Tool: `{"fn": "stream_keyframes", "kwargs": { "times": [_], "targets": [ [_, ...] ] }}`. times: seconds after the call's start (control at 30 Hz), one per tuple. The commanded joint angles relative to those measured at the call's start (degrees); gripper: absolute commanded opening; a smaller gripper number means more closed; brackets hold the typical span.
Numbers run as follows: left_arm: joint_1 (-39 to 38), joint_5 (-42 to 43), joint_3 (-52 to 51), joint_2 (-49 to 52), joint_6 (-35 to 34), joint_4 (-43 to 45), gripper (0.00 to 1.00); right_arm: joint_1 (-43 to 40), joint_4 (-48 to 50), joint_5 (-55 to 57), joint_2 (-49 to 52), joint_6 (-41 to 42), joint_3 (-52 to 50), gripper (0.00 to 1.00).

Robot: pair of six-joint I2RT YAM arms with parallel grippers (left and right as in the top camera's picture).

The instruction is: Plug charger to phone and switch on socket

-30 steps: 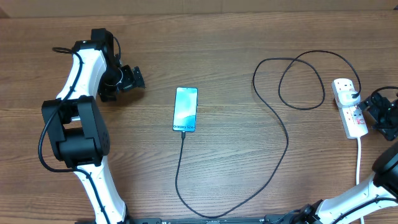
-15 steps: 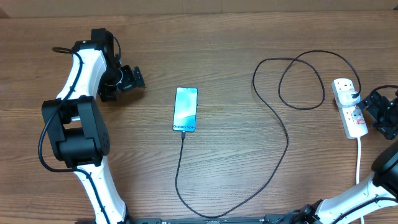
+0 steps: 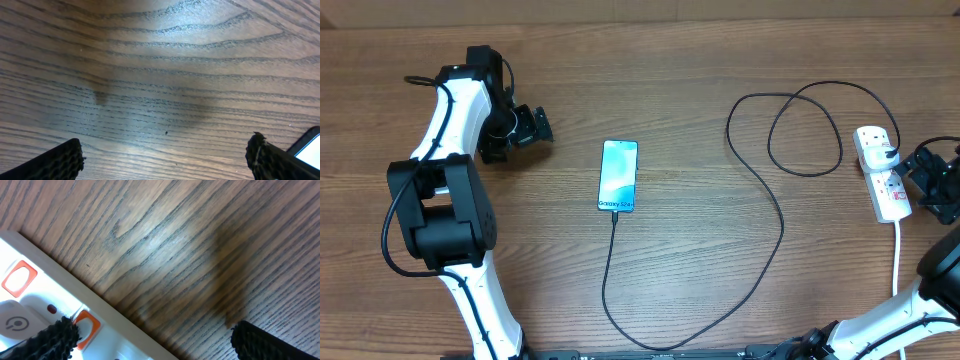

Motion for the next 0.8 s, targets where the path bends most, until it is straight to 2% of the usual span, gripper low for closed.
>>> {"fn": "stream_keyframes", "kwargs": {
  "times": [0.0, 0.77],
  "targets": [
    [-0.39, -0.79, 1.14, 0.44, -0.55, 0.04, 1.00, 2.23, -1.77, -0.55, 2.05, -1.57, -0.83, 1.00],
    [-0.37, -0.79, 1.14, 0.44, -0.57, 0.04, 1.00, 2.99, -4.00, -0.98, 4.15, -1.49, 1.20, 0.99]
  ]
}}
